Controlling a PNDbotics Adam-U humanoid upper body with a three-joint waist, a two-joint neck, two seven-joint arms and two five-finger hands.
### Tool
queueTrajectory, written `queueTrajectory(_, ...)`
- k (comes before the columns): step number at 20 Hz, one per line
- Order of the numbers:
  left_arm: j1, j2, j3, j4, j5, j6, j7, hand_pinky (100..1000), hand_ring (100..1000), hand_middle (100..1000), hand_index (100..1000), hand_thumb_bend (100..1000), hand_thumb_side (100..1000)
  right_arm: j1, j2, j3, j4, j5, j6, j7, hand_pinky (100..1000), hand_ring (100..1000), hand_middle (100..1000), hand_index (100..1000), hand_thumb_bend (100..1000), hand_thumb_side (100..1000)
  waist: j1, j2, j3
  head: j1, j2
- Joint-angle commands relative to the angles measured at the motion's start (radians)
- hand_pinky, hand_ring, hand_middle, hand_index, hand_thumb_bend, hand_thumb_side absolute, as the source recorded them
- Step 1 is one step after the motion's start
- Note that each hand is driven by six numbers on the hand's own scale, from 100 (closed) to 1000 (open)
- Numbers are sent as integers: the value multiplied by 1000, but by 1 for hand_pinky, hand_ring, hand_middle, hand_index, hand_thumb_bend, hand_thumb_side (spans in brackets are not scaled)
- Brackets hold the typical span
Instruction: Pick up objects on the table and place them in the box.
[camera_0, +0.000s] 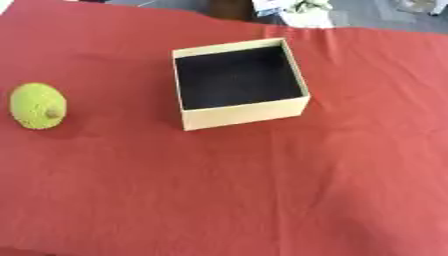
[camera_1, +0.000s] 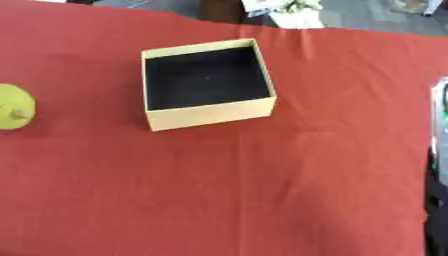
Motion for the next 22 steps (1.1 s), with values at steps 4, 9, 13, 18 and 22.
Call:
queueTrajectory(4, 57, 157, -4, -9, -95, -31, -94, 843, 849, 813, 929, 488, 573, -10, -37, 3, -21, -7, -1, 8, 730, 853, 556, 523, 100, 611, 14, -14, 3, -1, -10)
queueTrajectory(9, 73, 266, 12, 79, -165, -84, -164, 852, 865, 834, 888, 513, 471, -10, -43, 4, -21, -6, -1, 13, 731, 854, 556, 523, 100, 610, 18, -14, 6, -4, -13)
queueTrajectory(13, 35, 316, 22, 177, -227, -79, -226, 848, 859, 828, 894, 471, 449, -8, -43, 6, -21, -8, -1, 14, 730, 855, 556, 523, 100, 610, 20, -14, 6, -2, -13)
queueTrajectory(18, -17, 348, 4, 301, -303, -62, -302, 856, 866, 828, 899, 445, 328, -7, -42, 7, -21, -12, 0, 15, 730, 855, 556, 523, 100, 609, 19, -15, 1, 1, -14)
queueTrajectory(22, -81, 371, -25, 413, -423, -99, -401, 853, 868, 838, 924, 447, 227, -7, -39, 8, -21, -15, -1, 16, 730, 856, 556, 522, 100, 609, 18, -16, -1, 5, -14)
